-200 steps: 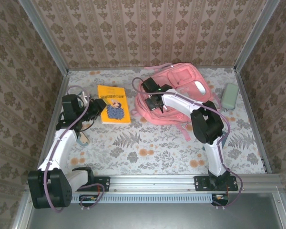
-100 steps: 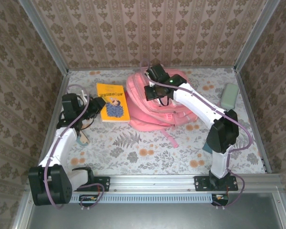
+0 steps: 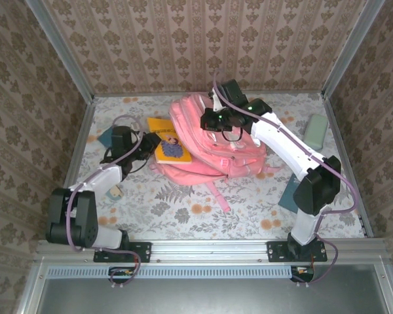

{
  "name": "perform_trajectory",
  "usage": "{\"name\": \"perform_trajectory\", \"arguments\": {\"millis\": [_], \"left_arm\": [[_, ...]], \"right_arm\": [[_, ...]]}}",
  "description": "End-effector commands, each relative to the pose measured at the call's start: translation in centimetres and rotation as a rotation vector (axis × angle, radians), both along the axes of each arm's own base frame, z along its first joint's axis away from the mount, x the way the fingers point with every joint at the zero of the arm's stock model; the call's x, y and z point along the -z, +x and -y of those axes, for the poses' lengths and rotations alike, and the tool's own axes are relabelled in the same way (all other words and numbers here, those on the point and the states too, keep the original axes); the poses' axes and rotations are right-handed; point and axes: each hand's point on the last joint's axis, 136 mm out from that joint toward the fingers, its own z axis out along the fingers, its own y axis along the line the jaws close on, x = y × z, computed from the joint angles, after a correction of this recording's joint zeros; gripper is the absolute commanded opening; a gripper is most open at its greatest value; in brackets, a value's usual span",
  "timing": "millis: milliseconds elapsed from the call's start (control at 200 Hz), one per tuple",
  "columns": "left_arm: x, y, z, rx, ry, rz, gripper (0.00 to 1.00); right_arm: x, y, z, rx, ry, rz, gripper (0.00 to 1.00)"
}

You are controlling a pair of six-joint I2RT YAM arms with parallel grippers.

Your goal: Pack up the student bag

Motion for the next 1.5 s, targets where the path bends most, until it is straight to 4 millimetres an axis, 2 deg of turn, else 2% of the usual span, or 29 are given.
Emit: {"name": "perform_trajectory", "arguments": {"millis": [0, 290, 360, 410, 425, 470, 525, 585, 635, 695, 730, 905, 995, 1225, 1270, 1280, 1315, 1495], "left_arm": [[-5.2, 3.1, 2.6, -0.018, -0.093, 0.165, 0.0], [-5.0, 5.7, 10.4, 0.084, -0.167, 0.183, 0.0], [-3.7, 5.9, 12.0, 0.105, -0.138, 0.159, 0.0], [-2.4, 6.5, 12.2, 0.095, -0.107, 0.127, 0.0], [-2.1, 5.9, 13.5, 0.122, -0.099, 0.122, 0.0], [-1.1, 5.7, 14.4, 0.134, -0.066, 0.106, 0.0], [0.5, 5.5, 15.2, 0.142, 0.0, 0.068, 0.1], [2.6, 5.0, 15.3, 0.158, 0.119, -0.018, 0.3], [3.4, 4.7, 15.4, 0.174, 0.187, -0.036, 0.43], [3.8, 4.3, 14.9, 0.163, 0.205, -0.045, 0.61], [3.8, 4.2, 14.5, 0.155, 0.212, -0.044, 0.67], [1.8, 3.5, 12.1, 0.149, 0.316, -0.015, 0.85], [0.8, 2.8, 10.2, 0.125, 0.383, -0.008, 0.93], [-0.3, 0.4, 4.5, 0.065, 0.473, -0.028, 0.95], [-0.6, -0.4, 3.8, 0.066, 0.486, -0.027, 0.95], [-0.5, -0.2, 2.8, 0.046, 0.488, -0.033, 0.94], [-0.4, -0.6, 1.8, 0.032, 0.496, -0.038, 0.94], [-2.2, -2.7, -0.9, 0.031, 0.526, -0.006, 0.94]], "right_arm": [[-6.2, -0.1, -1.3, -0.007, 0.195, 0.1, 0.0], [-5.5, -0.1, -1.6, -0.007, 0.217, 0.07, 0.0], [-5.2, -0.1, -1.6, -0.007, 0.214, 0.064, 0.0], [-5.0, -0.2, -1.7, -0.009, 0.214, 0.057, 0.0], [-5.0, -0.2, -1.7, -0.01, 0.214, 0.056, 0.0], [-4.7, -0.2, -1.7, -0.012, 0.213, 0.05, 0.0], [-4.7, -0.2, -1.7, -0.015, 0.211, 0.052, 0.0], [-4.6, -0.1, -1.7, -0.016, 0.207, 0.054, 0.0], [-4.7, -0.1, -1.5, -0.016, 0.203, 0.061, 0.0], [-4.4, -0.1, -1.1, -0.012, 0.187, 0.063, 0.0], [-4.3, -0.1, -0.8, -0.009, 0.18, 0.065, 0.0], [-3.0, -0.1, 0.4, 0.005, 0.154, 0.054, 0.0], [-2.2, -0.1, 0.9, 0.007, 0.132, 0.049, 0.0], [0.1, 0.3, 2.9, 0.014, 0.025, 0.048, 0.0], [0.6, 0.4, 3.3, 0.012, -0.001, 0.047, 0.0], [0.7, 0.5, 3.3, 0.012, -0.006, 0.047, 0.0], [1.1, 0.5, 3.6, 0.01, -0.028, 0.048, 0.0], [2.7, 0.7, 3.8, 0.002, -0.072, 0.035, 0.0]]}}
